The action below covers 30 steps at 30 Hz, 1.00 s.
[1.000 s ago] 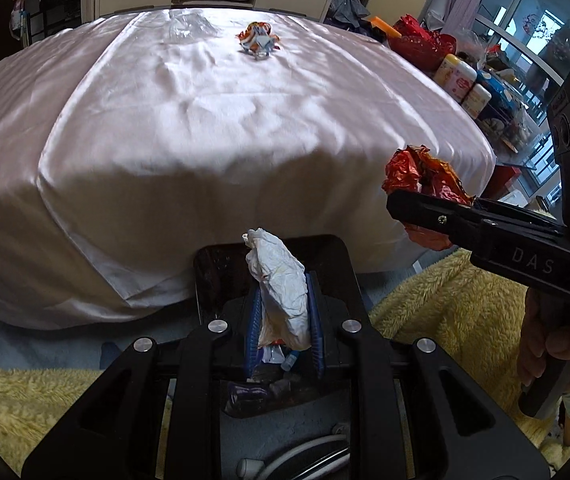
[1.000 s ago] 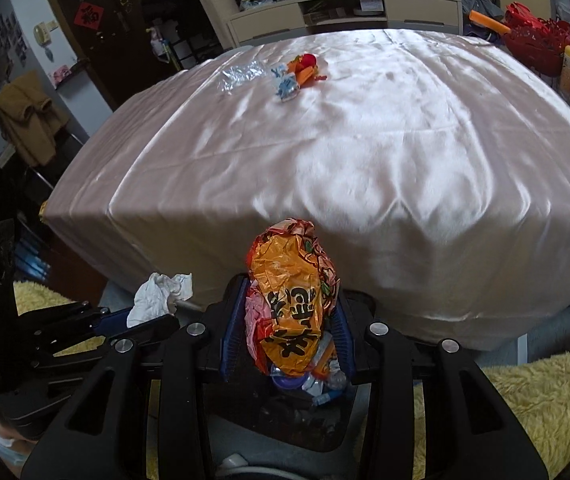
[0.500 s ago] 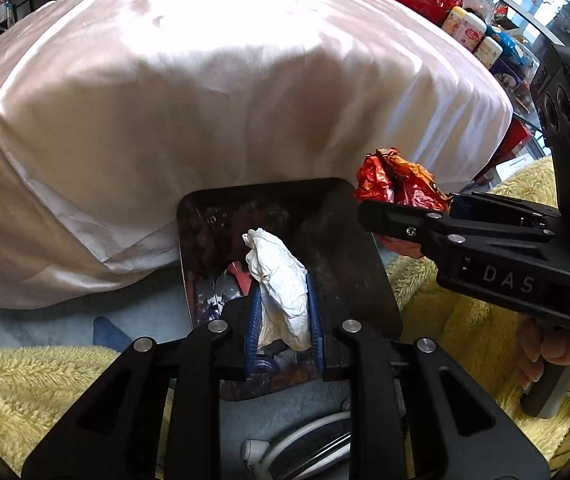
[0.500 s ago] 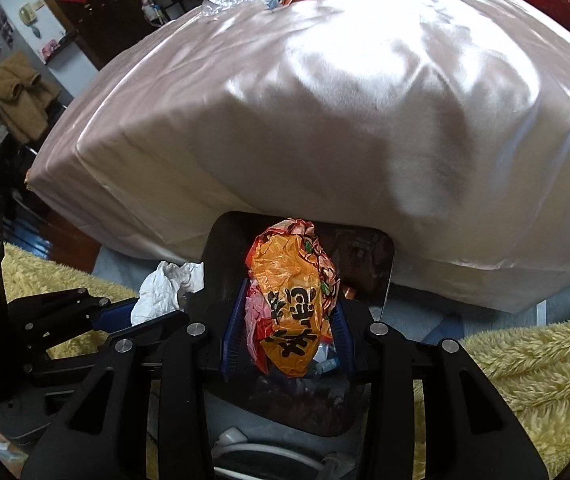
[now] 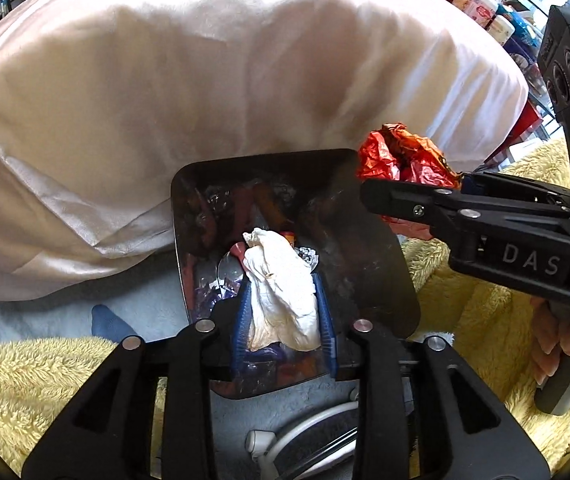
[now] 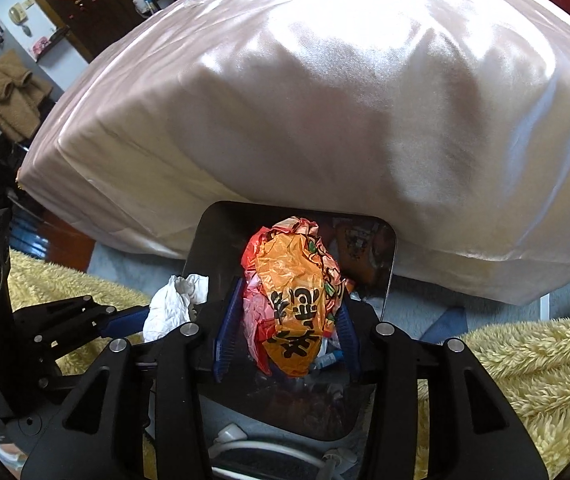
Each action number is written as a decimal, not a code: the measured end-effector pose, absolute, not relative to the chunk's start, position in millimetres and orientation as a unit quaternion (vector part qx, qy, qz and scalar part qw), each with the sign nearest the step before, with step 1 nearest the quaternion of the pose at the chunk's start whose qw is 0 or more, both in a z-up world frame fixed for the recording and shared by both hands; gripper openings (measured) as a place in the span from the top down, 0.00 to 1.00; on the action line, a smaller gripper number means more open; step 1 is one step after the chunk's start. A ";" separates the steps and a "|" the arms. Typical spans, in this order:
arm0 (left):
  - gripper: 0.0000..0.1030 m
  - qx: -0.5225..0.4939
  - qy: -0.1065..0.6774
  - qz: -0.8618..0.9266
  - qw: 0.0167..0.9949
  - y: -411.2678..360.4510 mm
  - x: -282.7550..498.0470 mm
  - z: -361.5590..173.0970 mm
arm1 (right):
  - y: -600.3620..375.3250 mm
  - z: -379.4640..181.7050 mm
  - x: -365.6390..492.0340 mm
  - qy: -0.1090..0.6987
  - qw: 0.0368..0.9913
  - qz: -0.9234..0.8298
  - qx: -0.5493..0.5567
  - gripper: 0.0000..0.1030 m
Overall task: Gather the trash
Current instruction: 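Carry the tissue and wrapper over the bin and open both tools, then move both open tools back over the table toward the remaining trash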
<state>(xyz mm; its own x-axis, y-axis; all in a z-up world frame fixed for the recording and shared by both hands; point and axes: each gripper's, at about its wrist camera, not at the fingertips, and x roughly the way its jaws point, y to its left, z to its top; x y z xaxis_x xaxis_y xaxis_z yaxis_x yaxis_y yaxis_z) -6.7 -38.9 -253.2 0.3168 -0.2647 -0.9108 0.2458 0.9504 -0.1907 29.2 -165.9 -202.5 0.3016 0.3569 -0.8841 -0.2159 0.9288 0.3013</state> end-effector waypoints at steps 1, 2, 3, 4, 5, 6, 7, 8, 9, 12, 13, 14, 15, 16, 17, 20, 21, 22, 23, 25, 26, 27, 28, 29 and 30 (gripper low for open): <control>0.64 -0.007 0.564 -0.156 0.811 -39.0 -6.0 -253.9 | -166.1 -202.8 29.3 0.564 0.805 0.176 0.062 0.48; 0.60 -0.007 0.564 -0.155 0.811 -39.9 -6.0 -254.7 | -166.6 -202.7 29.4 0.563 0.805 0.174 0.062 0.43; 0.58 -0.006 0.564 -0.154 0.811 -39.9 -6.4 -254.9 | -165.4 -202.6 29.9 0.563 0.806 0.172 0.062 0.42; 0.53 -0.006 0.564 -0.152 0.811 -39.8 -6.4 -255.0 | -165.8 -202.6 30.0 0.562 0.807 0.172 0.063 0.40; 0.46 -0.006 0.564 -0.151 0.812 -39.4 -6.6 -254.8 | -166.6 -202.9 30.2 0.562 0.807 0.170 0.063 0.39; 0.43 -0.005 0.564 -0.149 0.812 -39.0 -6.8 -254.6 | -167.7 -203.1 30.4 0.563 0.807 0.169 0.066 0.39; 0.37 -0.004 0.563 -0.147 0.813 -38.5 -6.8 -254.2 | -169.3 -203.2 30.6 0.563 0.806 0.168 0.069 0.39; 0.34 -0.004 0.563 -0.145 0.814 -37.4 -7.0 -253.9 | -169.9 -203.7 31.8 0.563 0.806 0.166 0.072 0.39; 0.32 -0.004 0.563 -0.143 0.814 -36.8 -7.5 -253.6 | -172.1 -203.8 32.2 0.563 0.806 0.165 0.076 0.38; 0.24 -0.003 0.563 -0.137 0.815 -34.4 -7.7 -252.6 | -177.6 -202.5 31.6 0.561 0.806 0.163 0.090 0.38; 0.21 -0.002 0.563 -0.136 0.815 -33.5 -7.9 -251.7 | -180.0 -201.8 31.1 0.561 0.806 0.162 0.095 0.38; 0.19 -0.002 0.563 -0.135 0.816 -33.1 -7.9 -250.5 | -182.4 -200.6 29.7 0.560 0.807 0.160 0.100 0.38; 0.18 -0.003 0.563 -0.134 0.816 -32.6 -8.2 -248.4 | -184.2 -198.9 29.2 0.559 0.807 0.159 0.105 0.38; 0.16 -0.003 0.562 -0.134 0.816 -31.7 -8.6 -245.9 | -185.6 -196.2 28.9 0.557 0.807 0.160 0.111 0.38; 0.15 -0.004 0.559 -0.135 0.818 -31.1 -8.8 -242.4 | -188.3 -192.4 28.8 0.554 0.808 0.161 0.117 0.38; 0.13 -0.008 0.546 -0.140 0.826 -28.7 -9.0 -226.6 | -193.1 -175.7 29.5 0.536 0.818 0.164 0.125 0.38; 0.12 -0.009 0.541 -0.140 0.829 -27.8 -8.6 -220.7 | -193.8 -168.7 30.4 0.530 0.824 0.163 0.121 0.38; 0.12 -0.007 0.535 -0.139 0.833 -26.5 -7.6 -214.7 | -194.2 -160.4 32.1 0.522 0.829 0.162 0.116 0.38; 0.11 -0.004 0.529 -0.137 0.837 -25.3 -6.1 -208.7 | -193.4 -152.1 34.0 0.514 0.835 0.162 0.112 0.38; 0.11 0.003 0.516 -0.134 0.846 -22.5 -2.1 -195.0 | -194.7 -134.8 39.9 0.498 0.845 0.161 0.108 0.38; 0.10 0.005 0.510 -0.132 0.850 -20.8 0.7 -188.0 | -195.4 -127.4 43.1 0.491 0.850 0.160 0.108 0.38; 0.09 0.006 0.503 -0.129 0.854 -18.2 3.7 -181.9 | -196.8 -120.2 47.0 0.483 0.854 0.159 0.107 0.38; 0.09 0.004 0.498 -0.127 0.858 -15.2 7.4 -174.4 | -197.6 -113.7 51.6 0.477 0.858 0.159 0.105 0.38; 0.09 0.002 0.493 -0.126 0.861 -11.5 12.3 -168.5 | -197.8 -107.6 57.0 0.471 0.862 0.158 0.101 0.38; 0.09 0.000 0.488 -0.124 0.864 -7.3 17.4 -162.8 | -197.6 -102.5 62.3 0.466 0.866 0.156 0.096 0.38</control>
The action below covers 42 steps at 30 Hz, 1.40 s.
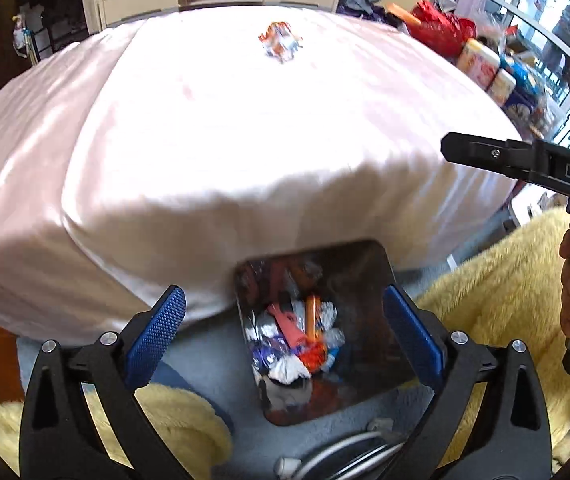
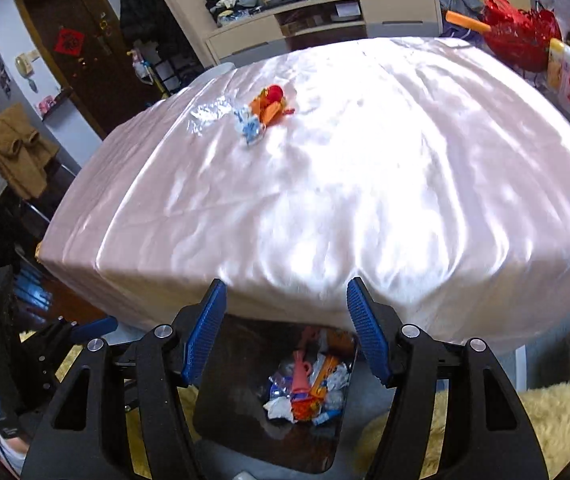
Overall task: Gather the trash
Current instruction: 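Move both open tools back over the table toward the remaining trash, then grasp the clear plastic bag with left tool while right tool grasps blue-white plastic piece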
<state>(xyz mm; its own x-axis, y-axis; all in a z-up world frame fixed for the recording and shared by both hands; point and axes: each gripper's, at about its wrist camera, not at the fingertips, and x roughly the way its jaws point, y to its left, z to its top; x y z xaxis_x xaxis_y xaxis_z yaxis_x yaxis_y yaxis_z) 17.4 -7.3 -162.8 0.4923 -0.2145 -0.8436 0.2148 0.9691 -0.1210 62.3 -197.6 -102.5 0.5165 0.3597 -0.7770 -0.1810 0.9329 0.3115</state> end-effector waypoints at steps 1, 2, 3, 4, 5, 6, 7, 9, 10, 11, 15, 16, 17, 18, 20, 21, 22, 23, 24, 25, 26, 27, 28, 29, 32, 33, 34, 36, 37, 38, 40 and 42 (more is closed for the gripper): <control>0.09 -0.002 0.485 -0.122 0.866 -3.6 22.1 -155.6 | -197.1 -98.2 68.2 0.463 0.868 0.155 0.090 0.38; 0.09 -0.003 0.482 -0.119 0.868 -0.1 27.9 -152.1 | -196.4 -94.4 73.7 0.460 0.870 0.154 0.085 0.38; 0.09 -0.002 0.480 -0.115 0.870 3.0 34.5 -148.0 | -195.3 -90.9 79.0 0.458 0.872 0.154 0.081 0.38; 0.09 0.002 0.478 -0.108 0.871 6.0 41.9 -144.2 | -193.9 -88.3 85.1 0.456 0.873 0.155 0.077 0.38; 0.09 0.006 0.476 -0.101 0.873 8.8 48.0 -142.0 | -192.9 -85.7 94.2 0.456 0.873 0.156 0.075 0.38; 0.09 0.010 0.475 -0.096 0.875 12.3 54.4 -139.3 | -192.2 -84.2 100.2 0.456 0.873 0.158 0.073 0.38; 0.09 0.011 0.473 -0.093 0.876 14.7 60.7 -137.4 | -190.3 -82.3 105.9 0.455 0.873 0.161 0.071 0.38; 0.09 0.011 0.475 -0.089 0.876 19.5 74.3 -135.2 | -186.7 -80.2 117.7 0.455 0.872 0.166 0.066 0.38; 0.09 0.009 0.475 -0.088 0.875 22.3 81.3 -133.9 | -181.7 -80.5 124.1 0.456 0.871 0.168 0.064 0.38; 0.09 0.008 0.475 -0.086 0.876 25.3 89.0 -132.2 | -178.6 -81.0 130.4 0.457 0.870 0.172 0.063 0.38; 0.09 0.006 0.468 -0.071 0.881 37.6 123.2 -122.7 | -167.4 -86.1 149.4 0.461 0.866 0.184 0.055 0.38; 0.09 0.006 0.466 -0.064 0.882 40.8 132.0 -120.9 | -163.3 -88.3 155.4 0.463 0.865 0.188 0.052 0.38; 0.09 0.004 0.463 -0.057 0.885 44.8 139.7 -119.6 | -159.6 -89.7 160.2 0.463 0.864 0.191 0.050 0.38; 0.09 0.003 0.459 -0.052 0.887 47.2 147.6 -118.3 | -156.2 -91.3 165.1 0.462 0.864 0.195 0.047 0.38; 0.10 -0.003 0.455 -0.047 0.889 51.6 165.5 -115.4 | -148.3 -93.2 174.9 0.460 0.865 0.199 0.039 0.39; 0.10 -0.006 0.453 -0.046 0.890 52.3 173.9 -114.2 | -144.9 -94.3 179.8 0.457 0.865 0.202 0.037 0.42; 0.12 -0.007 0.450 -0.045 0.892 53.5 183.2 -112.2 | -141.7 -95.4 184.6 0.455 0.865 0.206 0.035 0.49; 0.16 -0.006 0.448 -0.045 0.893 54.1 192.9 -110.6 | -138.7 -96.2 190.0 0.455 0.865 0.209 0.034 0.52; 0.19 -0.004 0.447 -0.046 0.893 53.9 201.7 -109.5 | -135.7 -97.2 195.0 0.455 0.864 0.211 0.032 0.53; 0.24 -0.002 0.448 -0.047 0.893 53.1 211.3 -108.8 | -132.8 -98.3 199.8 0.455 0.863 0.215 0.031 0.55; 0.29 0.000 0.448 -0.050 0.892 51.9 220.4 -108.6 | -129.4 -99.6 204.2 0.457 0.862 0.219 0.031 0.56; 0.30 0.002 0.449 -0.054 0.892 50.7 228.9 -108.5 | -126.6 -100.7 207.7 0.458 0.860 0.223 0.031 0.56; 0.31 0.003 0.448 -0.057 0.892 49.7 235.6 -108.3 | -123.7 -101.7 211.4 0.458 0.859 0.226 0.031 0.56; 0.31 0.005 0.447 -0.059 0.893 48.2 242.1 -108.2 | -121.3 -102.3 214.6 0.457 0.859 0.228 0.030 0.56; 0.31 0.012 0.446 -0.063 0.893 42.5 259.7 -109.6 | -117.9 -104.6 222.5 0.457 0.860 0.225 0.029 0.56; 0.31 0.014 0.446 -0.065 0.892 40.3 264.3 -110.7 | -117.6 -105.5 224.2 0.457 0.860 0.225 0.029 0.56; 0.31 0.016 0.447 -0.066 0.892 38.6 269.8 -112.2 | -117.2 -106.5 225.6 0.458 0.860 0.225 0.029 0.56; 0.31 0.022 0.449 -0.069 0.890 34.9 279.9 -116.1 | -118.2 -109.1 226.8 0.462 0.858 0.222 0.027 0.56; 0.32 0.024 0.451 -0.071 0.889 33.6 284.7 -119.2 | -118.1 -110.1 226.3 0.464 0.857 0.222 0.027 0.56; 0.34 0.026 0.454 -0.072 0.888 33.4 289.4 -122.4 | -117.5 -110.5 225.9 0.465 0.856 0.224 0.027 0.60; 0.41 0.026 0.458 -0.076 0.885 33.2 296.4 -129.3 | -115.9 -109.9 225.8 0.464 0.855 0.229 0.022 0.67; 0.51 0.025 0.465 -0.084 0.881 33.3 300.8 -136.9 | -112.6 -109.9 225.1 0.462 0.856 0.232 0.012 0.72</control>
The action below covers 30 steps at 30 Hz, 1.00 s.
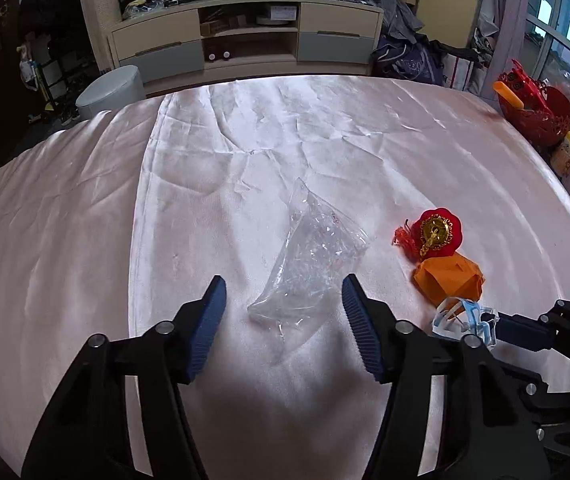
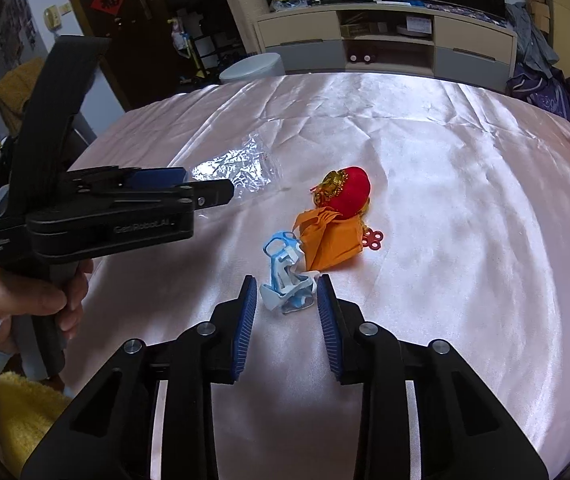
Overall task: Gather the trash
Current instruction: 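Grasp the clear plastic bag with left tool while right tool grasps blue-white plastic piece, then carry the bag and plastic piece over the bin and open both tools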
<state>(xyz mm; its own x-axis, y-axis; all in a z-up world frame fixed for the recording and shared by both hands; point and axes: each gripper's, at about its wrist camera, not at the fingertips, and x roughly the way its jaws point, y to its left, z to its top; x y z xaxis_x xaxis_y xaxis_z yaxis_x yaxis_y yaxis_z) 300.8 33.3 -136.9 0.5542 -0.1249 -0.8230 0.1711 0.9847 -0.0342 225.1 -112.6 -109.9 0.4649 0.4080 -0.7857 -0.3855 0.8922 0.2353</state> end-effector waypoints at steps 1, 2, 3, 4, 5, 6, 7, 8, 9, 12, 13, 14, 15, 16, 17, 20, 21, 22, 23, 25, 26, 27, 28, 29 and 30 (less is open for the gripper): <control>0.58 0.023 0.467 -0.090 0.879 33.5 301.7 -139.8 | -111.6 -110.6 224.9 0.463 0.855 0.233 0.010 0.77; 0.58 0.023 0.466 -0.091 0.880 33.7 301.4 -140.7 | -110.4 -111.1 225.4 0.465 0.854 0.234 0.010 0.78; 0.59 0.025 0.464 -0.093 0.881 33.2 300.8 -140.4 | -110.7 -111.7 225.2 0.466 0.853 0.234 0.012 0.79; 0.61 0.028 0.462 -0.096 0.881 32.8 299.1 -139.6 | -111.6 -112.2 225.5 0.467 0.853 0.234 0.013 0.80; 0.64 0.030 0.460 -0.099 0.882 32.1 297.5 -138.2 | -112.6 -112.1 224.9 0.467 0.852 0.235 0.015 0.80; 0.65 0.032 0.458 -0.101 0.882 31.2 295.4 -136.9 | -114.0 -111.7 224.5 0.467 0.852 0.237 0.018 0.80; 0.66 0.033 0.457 -0.101 0.883 30.4 292.8 -135.5 | -115.4 -110.9 222.8 0.467 0.851 0.238 0.022 0.80; 0.66 0.033 0.456 -0.102 0.884 29.9 290.2 -134.2 | -116.5 -109.7 221.6 0.467 0.851 0.238 0.024 0.80; 0.67 0.034 0.455 -0.102 0.884 29.4 287.0 -132.7 | -117.8 -108.0 219.1 0.465 0.852 0.238 0.026 0.80; 0.67 0.035 0.448 -0.103 0.888 27.6 273.8 -124.6 | -122.5 -101.8 210.7 0.461 0.854 0.237 0.032 0.80; 0.67 0.035 0.444 -0.104 0.889 27.0 267.7 -120.8 | -124.0 -99.4 206.6 0.459 0.855 0.237 0.034 0.80; 0.67 0.036 0.441 -0.106 0.891 26.4 261.4 -116.8 | -125.8 -96.6 201.1 0.457 0.856 0.237 0.036 0.80; 0.67 0.037 0.437 -0.107 0.892 25.3 254.0 -112.5 | -127.9 -94.0 195.9 0.455 0.858 0.237 0.038 0.80; 0.67 0.039 0.433 -0.109 0.894 24.0 247.0 -108.4 | -130.7 -90.9 189.8 0.452 0.859 0.237 0.043 0.80; 0.67 0.042 0.430 -0.111 0.895 22.2 239.2 -104.4 | -132.3 -88.1 183.7 0.450 0.860 0.235 0.046 0.80; 0.67 0.041 0.423 -0.122 0.897 16.7 214.8 -93.5 | -138.9 -81.4 168.9 0.447 0.862 0.232 0.055 0.80; 0.67 0.038 0.419 -0.125 0.898 15.1 205.8 -89.8 | -141.2 -79.1 163.0 0.447 0.863 0.231 0.056 0.80; 0.67 0.035 0.417 -0.128 0.899 13.5 197.6 -86.5 | -142.8 -76.8 158.4 0.446 0.863 0.230 0.057 0.80; 0.67 0.031 0.415 -0.131 0.900 11.5 189.3 -83.7 | -144.6 -73.7 152.3 0.445 0.864 0.230 0.056 0.80; 0.67 0.025 0.413 -0.134 0.901 7.3 171.0 -79.8 | -147.3 -66.4 140.4 0.440 0.867 0.227 0.053 0.80; 0.67 0.025 0.411 -0.135 0.901 5.2 162.3 -78.5 | -149.4 -63.3 134.8 0.438 0.869 0.225 0.053 0.80; 0.67 0.027 0.409 -0.135 0.902 3.2 153.4 -77.2 | -151.9 -60.1 128.7 0.436 0.870 0.224 0.055 0.80; 0.67 0.029 0.408 -0.136 0.902 1.1 143.9 -76.2 | -153.3 -57.7 123.8 0.434 0.871 0.222 0.056 0.80; 0.67 0.029 0.407 -0.138 0.902 0.2 135.1 -75.8 | -155.4 -55.4 117.6 0.432 0.872 0.221 0.057 0.80; 0.67 0.029 0.407 -0.139 0.902 -1.3 125.6 -75.7 | -157.4 -53.5 111.8 0.431 0.873 0.220 0.058 0.80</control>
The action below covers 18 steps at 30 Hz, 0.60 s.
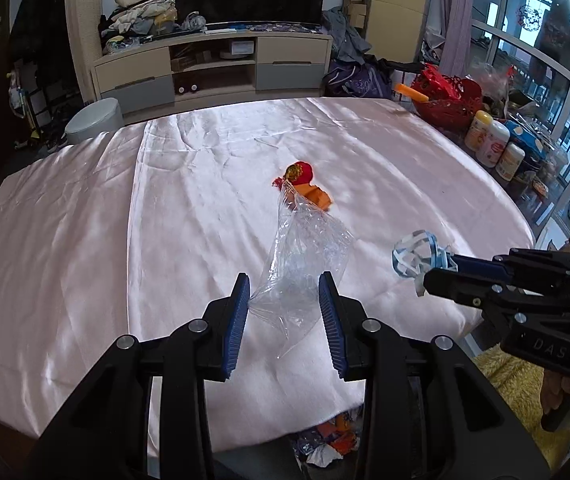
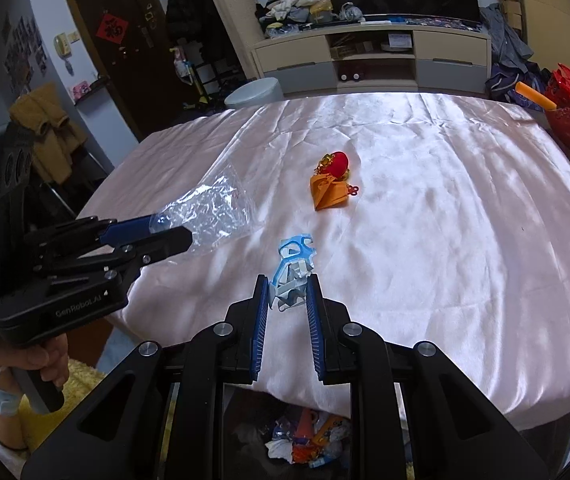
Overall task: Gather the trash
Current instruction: 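Carry the bag and plastic piece over the bin and open both tools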
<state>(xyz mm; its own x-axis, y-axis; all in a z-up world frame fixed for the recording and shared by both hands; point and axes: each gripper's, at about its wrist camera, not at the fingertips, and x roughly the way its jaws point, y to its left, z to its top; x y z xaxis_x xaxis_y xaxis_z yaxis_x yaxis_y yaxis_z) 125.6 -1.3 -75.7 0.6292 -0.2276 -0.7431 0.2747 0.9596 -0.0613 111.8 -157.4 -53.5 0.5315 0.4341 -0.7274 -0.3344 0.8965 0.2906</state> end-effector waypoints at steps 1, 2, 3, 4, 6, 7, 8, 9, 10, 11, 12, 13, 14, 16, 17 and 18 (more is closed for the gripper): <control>0.67 0.027 0.407 -0.141 0.902 -1.9 117.2 -75.3 | -159.5 -51.9 105.1 0.430 0.874 0.220 0.059 0.80; 0.67 0.026 0.407 -0.142 0.902 -2.7 108.4 -75.3 | -161.4 -51.7 100.7 0.429 0.874 0.219 0.059 0.80; 0.67 0.024 0.407 -0.144 0.902 -3.7 100.0 -75.5 | -162.6 -51.5 95.8 0.429 0.874 0.218 0.060 0.80; 0.67 0.023 0.408 -0.145 0.901 -4.9 92.1 -76.5 | -164.6 -52.0 89.6 0.430 0.874 0.217 0.061 0.80; 0.67 0.022 0.411 -0.147 0.899 -7.6 76.0 -80.1 | -168.9 -55.0 78.5 0.432 0.874 0.215 0.064 0.80; 0.67 0.021 0.412 -0.149 0.899 -8.8 69.3 -81.9 | -170.9 -56.8 72.5 0.434 0.873 0.214 0.065 0.80; 0.67 0.020 0.414 -0.149 0.898 -9.9 62.7 -84.0 | -173.1 -58.4 67.2 0.435 0.872 0.213 0.066 0.80; 0.67 0.018 0.416 -0.150 0.897 -10.9 56.2 -86.7 | -174.8 -61.0 61.8 0.437 0.871 0.212 0.066 0.80; 0.67 0.016 0.418 -0.151 0.896 -12.2 50.0 -89.5 | -176.7 -64.6 56.0 0.440 0.870 0.210 0.068 0.80; 0.67 0.013 0.421 -0.152 0.894 -13.5 43.4 -93.4 | -178.1 -67.9 49.1 0.444 0.869 0.209 0.069 0.80; 0.67 0.011 0.424 -0.153 0.892 -14.6 37.9 -96.9 | -180.2 -72.5 44.2 0.448 0.867 0.208 0.071 0.80; 0.67 0.009 0.427 -0.154 0.891 -15.7 32.2 -101.3 | -182.2 -77.6 39.1 0.453 0.864 0.207 0.074 0.80; 0.67 0.006 0.431 -0.154 0.889 -15.9 26.6 -105.8 | -183.8 -82.1 34.4 0.457 0.862 0.206 0.078 0.80; 0.67 0.001 0.440 -0.155 0.884 -17.0 17.7 -116.1 | -186.7 -91.2 27.3 0.466 0.857 0.203 0.082 0.80; 0.67 -0.002 0.445 -0.154 0.882 -18.5 13.4 -121.3 | -186.8 -95.3 23.0 0.470 0.855 0.202 0.083 0.80; 0.67 -0.003 0.450 -0.154 0.880 -19.0 10.0 -126.7 | -186.8 -99.4 20.0 0.474 0.853 0.201 0.083 0.80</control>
